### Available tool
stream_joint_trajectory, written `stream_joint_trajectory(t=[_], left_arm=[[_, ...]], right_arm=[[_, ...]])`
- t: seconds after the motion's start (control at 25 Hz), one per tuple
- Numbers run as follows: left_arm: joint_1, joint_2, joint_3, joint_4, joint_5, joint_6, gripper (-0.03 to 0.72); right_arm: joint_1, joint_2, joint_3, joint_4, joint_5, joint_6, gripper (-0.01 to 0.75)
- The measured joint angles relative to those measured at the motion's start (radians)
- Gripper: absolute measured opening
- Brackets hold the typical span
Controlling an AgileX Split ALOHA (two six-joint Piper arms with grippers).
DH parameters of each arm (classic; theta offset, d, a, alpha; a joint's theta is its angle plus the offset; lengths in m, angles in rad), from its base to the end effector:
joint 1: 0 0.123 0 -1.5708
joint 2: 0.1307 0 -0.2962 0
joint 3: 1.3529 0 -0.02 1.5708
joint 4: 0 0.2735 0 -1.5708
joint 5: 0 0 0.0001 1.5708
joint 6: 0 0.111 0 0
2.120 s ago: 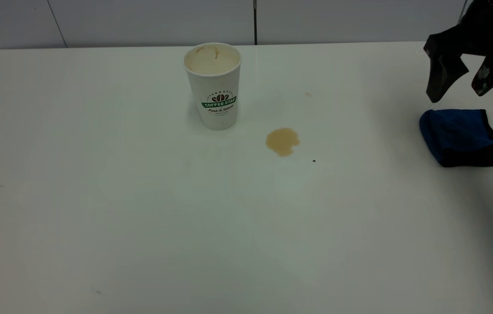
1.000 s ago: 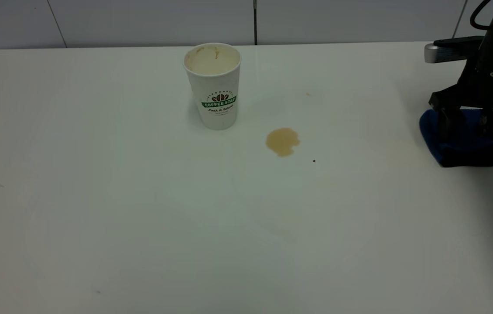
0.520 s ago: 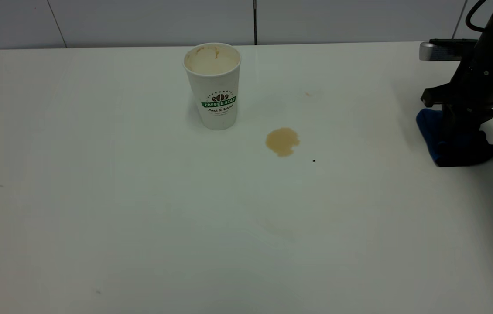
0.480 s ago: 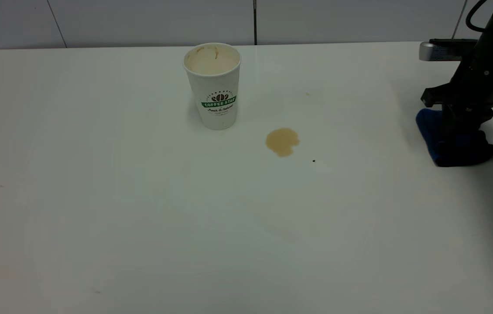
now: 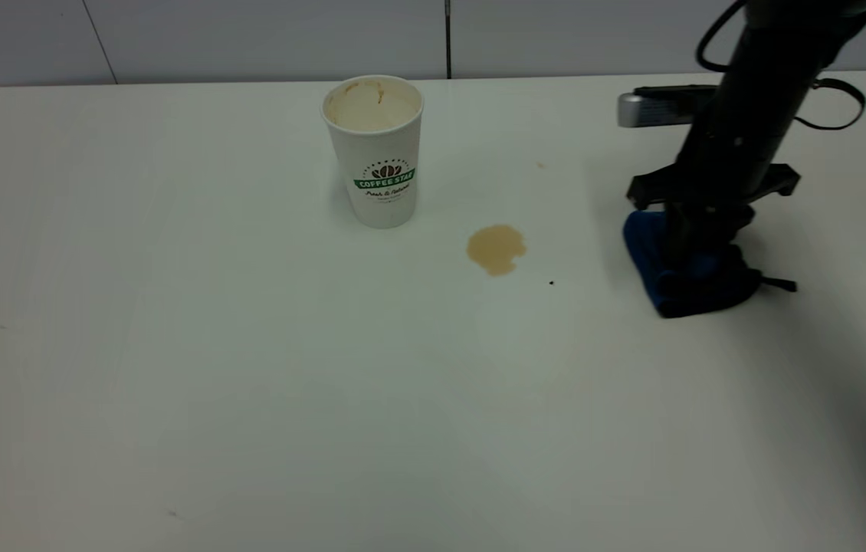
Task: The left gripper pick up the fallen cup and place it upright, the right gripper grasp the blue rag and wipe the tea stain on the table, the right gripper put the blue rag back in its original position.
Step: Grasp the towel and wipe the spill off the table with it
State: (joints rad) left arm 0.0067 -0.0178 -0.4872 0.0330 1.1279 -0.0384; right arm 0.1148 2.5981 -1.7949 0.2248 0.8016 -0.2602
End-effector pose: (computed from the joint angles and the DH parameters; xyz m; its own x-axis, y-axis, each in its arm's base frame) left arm 0.0168 0.0034 0.2689 -0.5093 -0.0277 -0.8601 -0.0447 0.9990 -0.0057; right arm 0.4926 0.0747 -0.0319 -0.9734 -0.2139 -0.0819 -0.2243 0.9626 0.1522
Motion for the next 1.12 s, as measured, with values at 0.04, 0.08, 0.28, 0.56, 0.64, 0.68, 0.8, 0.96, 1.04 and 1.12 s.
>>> stream_joint_trajectory(t=[0.04,0.08,0.28,0.56,0.64,0.68,0.8,0.96,1.04,1.12], left_arm=[[0.0,0.0,0.0,0.0,0.0,0.0,0.346],[0.0,0.0,0.0,0.0,0.0,0.0,0.346],[0.0,0.0,0.0,0.0,0.0,0.0,0.346],[0.0,0.0,0.0,0.0,0.0,0.0,0.346],[0.0,0.0,0.0,0.0,0.0,0.0,0.346],[0.0,0.0,0.0,0.0,0.0,0.0,0.346],[0.0,0.0,0.0,0.0,0.0,0.0,0.346],[0.0,0.0,0.0,0.0,0.0,0.0,0.346],[0.0,0.0,0.0,0.0,0.0,0.0,0.346],[0.0,0.0,0.0,0.0,0.0,0.0,0.346]], right_arm=[[0.031,0.0,0.0,0.001,-0.001,0.012,0.094],[0.061,0.0,0.0,0.003,-0.002,0.024,0.094],[0.189,0.001,0.0,0.007,-0.027,0.068,0.094],[0.298,0.008,-0.008,0.012,-0.127,0.103,0.094],[0.304,0.025,-0.045,0.019,-0.126,0.108,0.094],[0.306,0.039,-0.068,0.025,-0.117,0.109,0.094],[0.306,0.082,-0.164,0.041,-0.09,0.112,0.094],[0.306,0.132,-0.271,0.045,-0.084,0.117,0.094],[0.306,0.148,-0.311,0.036,-0.087,0.135,0.094],[0.304,0.16,-0.335,0.015,-0.101,0.156,0.094]])
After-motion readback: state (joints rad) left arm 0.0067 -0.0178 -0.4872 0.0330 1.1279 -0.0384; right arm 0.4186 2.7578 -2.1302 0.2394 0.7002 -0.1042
